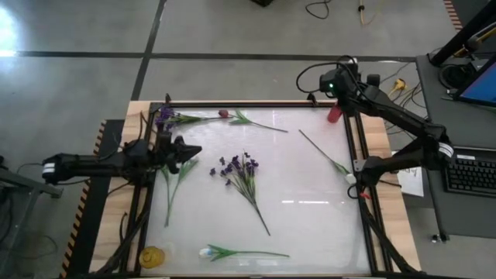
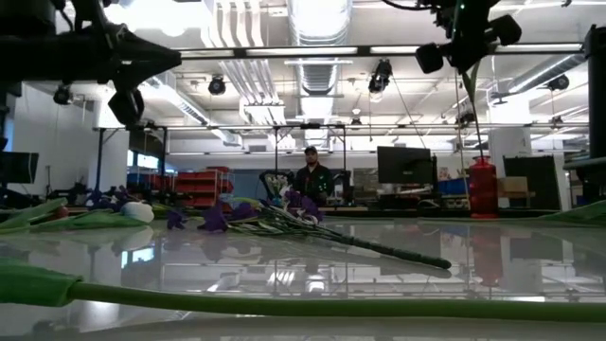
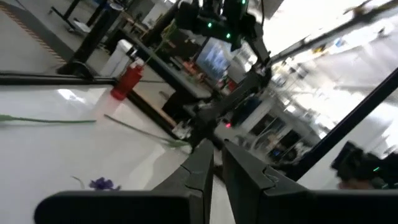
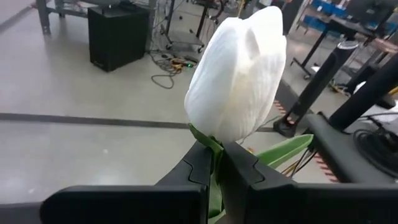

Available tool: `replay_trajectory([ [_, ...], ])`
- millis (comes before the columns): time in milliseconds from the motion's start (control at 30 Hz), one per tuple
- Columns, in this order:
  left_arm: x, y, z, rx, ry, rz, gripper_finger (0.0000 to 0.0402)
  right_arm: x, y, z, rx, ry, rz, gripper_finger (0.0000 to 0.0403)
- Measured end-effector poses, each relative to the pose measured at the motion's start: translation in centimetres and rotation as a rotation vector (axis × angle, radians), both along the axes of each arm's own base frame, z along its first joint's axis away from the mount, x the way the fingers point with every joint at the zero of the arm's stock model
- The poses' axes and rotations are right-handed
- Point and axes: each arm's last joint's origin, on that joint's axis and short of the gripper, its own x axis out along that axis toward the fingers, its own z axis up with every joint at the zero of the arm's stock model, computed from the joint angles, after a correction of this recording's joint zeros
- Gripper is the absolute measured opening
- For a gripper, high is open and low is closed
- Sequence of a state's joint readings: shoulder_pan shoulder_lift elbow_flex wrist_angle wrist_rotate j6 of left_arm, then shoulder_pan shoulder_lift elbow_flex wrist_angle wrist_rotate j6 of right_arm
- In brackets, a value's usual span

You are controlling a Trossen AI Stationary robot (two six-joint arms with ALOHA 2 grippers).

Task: Sort flowers into vase by color
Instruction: Put the middle right white tulip into the red flower vase, then put the top right white tulip into the red flower vase

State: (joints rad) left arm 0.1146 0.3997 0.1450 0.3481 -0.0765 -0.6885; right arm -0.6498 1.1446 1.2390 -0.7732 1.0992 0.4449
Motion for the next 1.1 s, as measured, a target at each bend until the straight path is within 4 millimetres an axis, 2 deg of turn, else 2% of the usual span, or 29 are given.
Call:
replay_trajectory([
  [167,0.5,0.1,2.2,0.083,0.115,0.004,0.0025,-0.4,-0.5,-0.9,0.058,-0.061,0.009,0.0033],
  [367,1.2,0.1,4.7,0.181,0.177,0.004,0.0025,-1.2,-0.8,-1.7,0.164,-0.122,0.016,0.0108],
  [567,2.1,0.2,6.5,0.223,0.216,0.002,0.0025,-1.7,-0.2,-1.8,0.260,-0.150,0.045,0.0177],
  [733,2.8,0.3,7.2,0.237,0.228,0.001,0.0025,-2.3,0.5,-1.9,0.331,-0.185,0.063,0.0218],
  [933,3.4,0.4,7.1,0.248,0.259,-0.003,0.0025,-2.7,1.3,-1.6,0.402,-0.260,0.130,0.0258],
  [1100,3.6,0.4,7.3,0.259,0.265,-0.006,0.0025,-3.4,1.9,-1.8,0.456,-0.289,0.089,0.0281],
])
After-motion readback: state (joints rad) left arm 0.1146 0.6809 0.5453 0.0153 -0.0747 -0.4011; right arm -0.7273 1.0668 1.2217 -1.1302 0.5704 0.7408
